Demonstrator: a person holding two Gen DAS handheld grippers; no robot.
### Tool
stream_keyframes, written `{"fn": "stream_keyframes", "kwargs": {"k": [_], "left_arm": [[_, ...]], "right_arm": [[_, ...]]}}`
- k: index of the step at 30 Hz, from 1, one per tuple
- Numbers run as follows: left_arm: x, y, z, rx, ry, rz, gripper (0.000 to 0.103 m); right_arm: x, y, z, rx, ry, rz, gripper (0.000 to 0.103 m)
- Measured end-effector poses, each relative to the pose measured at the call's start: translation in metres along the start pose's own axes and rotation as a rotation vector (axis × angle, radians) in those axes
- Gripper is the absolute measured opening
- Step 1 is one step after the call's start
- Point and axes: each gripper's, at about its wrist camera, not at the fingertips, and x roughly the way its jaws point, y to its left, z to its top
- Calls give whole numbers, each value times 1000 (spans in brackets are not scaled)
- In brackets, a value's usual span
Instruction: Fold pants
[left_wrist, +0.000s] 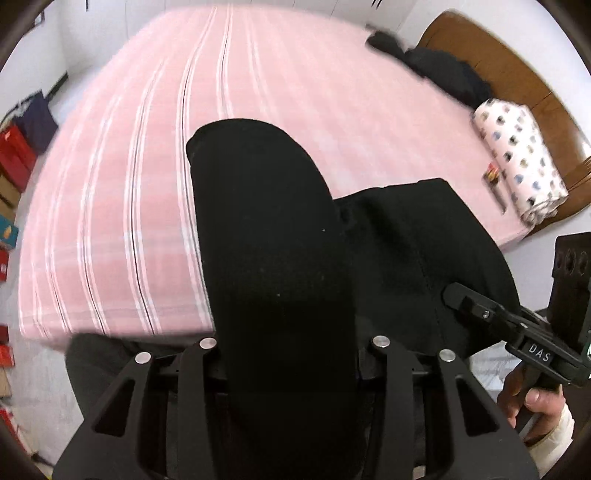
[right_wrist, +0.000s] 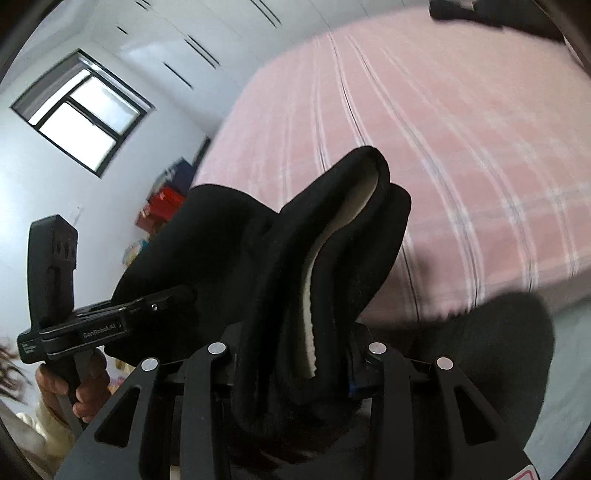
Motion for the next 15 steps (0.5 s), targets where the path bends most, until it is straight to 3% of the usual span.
{"fn": "stream_keyframes", "kwargs": {"k": [6,8,13,15], "left_arm": [[-50,-11,78,52,-262,-27,40],[-54,-14,119,66,-355,-31,40],[-43,-1,208,91,-512,-12,41],[-19,18,256,67,-569,-42,47]], "right_arm": [[-26,23,88,-94,-203,54,34],[-25,27,124,-126,-257,75,34],[14,24,237,-166,-364,136,36],[44,13,285,-145,-367,163,42]]}}
